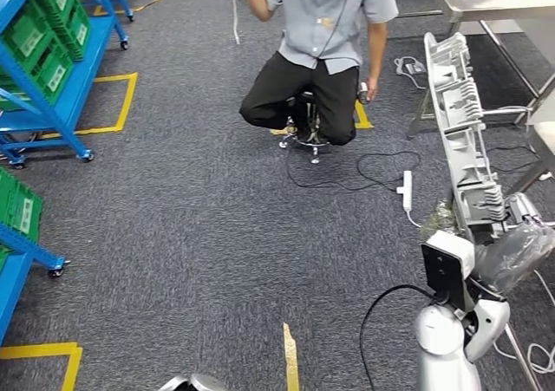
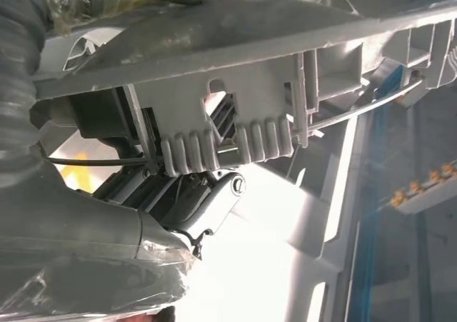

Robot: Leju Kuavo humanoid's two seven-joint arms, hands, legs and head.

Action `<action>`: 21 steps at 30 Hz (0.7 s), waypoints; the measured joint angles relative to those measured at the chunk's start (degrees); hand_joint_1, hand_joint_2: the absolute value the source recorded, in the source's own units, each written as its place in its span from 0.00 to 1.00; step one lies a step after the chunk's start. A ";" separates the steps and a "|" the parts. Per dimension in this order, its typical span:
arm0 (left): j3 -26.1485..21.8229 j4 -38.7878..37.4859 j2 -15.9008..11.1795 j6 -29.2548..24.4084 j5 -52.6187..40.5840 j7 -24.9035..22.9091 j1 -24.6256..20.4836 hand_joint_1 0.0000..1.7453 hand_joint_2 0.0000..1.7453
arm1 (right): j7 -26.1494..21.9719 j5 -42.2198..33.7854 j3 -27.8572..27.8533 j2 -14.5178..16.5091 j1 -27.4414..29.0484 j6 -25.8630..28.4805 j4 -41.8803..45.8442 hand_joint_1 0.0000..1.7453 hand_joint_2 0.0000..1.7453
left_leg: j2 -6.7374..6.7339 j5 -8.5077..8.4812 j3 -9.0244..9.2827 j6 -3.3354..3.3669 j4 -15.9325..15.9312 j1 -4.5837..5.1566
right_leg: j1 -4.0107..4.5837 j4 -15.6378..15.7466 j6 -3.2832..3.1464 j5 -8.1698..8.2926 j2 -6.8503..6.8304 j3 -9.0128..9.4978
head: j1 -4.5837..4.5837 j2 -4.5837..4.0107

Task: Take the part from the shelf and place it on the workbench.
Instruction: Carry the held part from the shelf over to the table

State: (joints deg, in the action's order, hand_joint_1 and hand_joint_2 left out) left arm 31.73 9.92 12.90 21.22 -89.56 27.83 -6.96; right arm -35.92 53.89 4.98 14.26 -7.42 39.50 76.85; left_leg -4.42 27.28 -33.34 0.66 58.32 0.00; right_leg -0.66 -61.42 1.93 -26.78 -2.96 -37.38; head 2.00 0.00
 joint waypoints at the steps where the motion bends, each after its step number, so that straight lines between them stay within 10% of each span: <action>1: -0.01 0.00 -0.01 0.03 0.02 0.50 -0.03 0.00 1.00 | 0.03 0.02 -0.05 0.01 0.30 0.01 0.59 1.00 1.00 | 0.20 1.07 -0.17 -0.54 1.05 0.05 | 0.11 2.56 -0.73 0.68 -0.19 1.43 | 0.09 -0.01; 5: -0.04 0.00 -0.04 0.17 0.01 1.59 -0.07 0.00 1.00 | 0.03 -0.30 -0.21 -0.01 1.17 0.02 1.97 1.00 1.00 | 3.88 8.14 -5.98 -1.15 14.40 -0.19 | 0.30 2.76 -2.39 0.91 3.83 1.54 | 0.56 -0.01; 7: -0.04 0.00 -0.05 0.28 -0.02 1.73 -0.09 0.00 1.00 | 0.06 -0.61 -0.26 -0.01 1.47 0.02 2.19 1.00 1.00 | 4.29 7.67 -7.50 -0.71 16.82 -0.10 | 0.56 2.75 -2.48 0.94 5.54 1.61 | 0.56 -0.01; 11: -0.03 -0.03 -0.12 0.65 -0.07 1.99 -0.08 0.00 1.00 | 0.11 -0.86 -0.28 -0.01 1.67 0.01 2.48 1.00 1.00 | 8.04 -0.12 -1.93 1.00 3.71 0.36 | 0.55 2.66 -2.31 1.08 8.72 1.64 | 0.54 -0.01; 15: -0.04 -0.07 -0.02 0.81 -0.08 2.19 -0.15 0.00 1.00 | 0.18 -0.93 -0.38 -0.07 2.00 0.01 2.85 1.00 1.00 | 8.30 -0.81 -0.34 1.29 -0.24 0.38 | 0.07 2.79 -1.20 1.49 10.78 0.73 | 0.59 0.00; 17: -0.06 -0.07 0.08 0.98 -0.08 2.33 -0.19 0.00 1.00 | 0.20 -1.04 -0.45 -0.16 2.25 0.02 3.18 1.00 1.00 | 6.86 -1.28 0.10 1.36 -1.26 0.20 | 0.26 1.07 -0.77 0.19 8.73 -0.43 | 0.45 0.00; 21: -0.09 -0.07 0.09 1.33 -0.08 2.52 -0.20 0.00 1.00 | 0.20 -1.28 -0.51 -0.26 2.56 0.02 3.42 1.00 1.00 | 3.74 -1.34 0.29 1.38 -1.64 0.16 | 0.16 -11.88 0.32 -5.82 3.63 -6.62 | 0.20 0.00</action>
State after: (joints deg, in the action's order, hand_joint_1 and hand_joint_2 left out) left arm 31.63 9.86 12.99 22.54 -89.64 30.35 -7.15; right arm -35.72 52.61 4.47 14.00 -4.86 39.52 80.27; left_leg -0.68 25.94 -33.04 2.04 56.67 0.16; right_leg -0.50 -73.30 2.24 -32.59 0.67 -44.00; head 2.21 -0.01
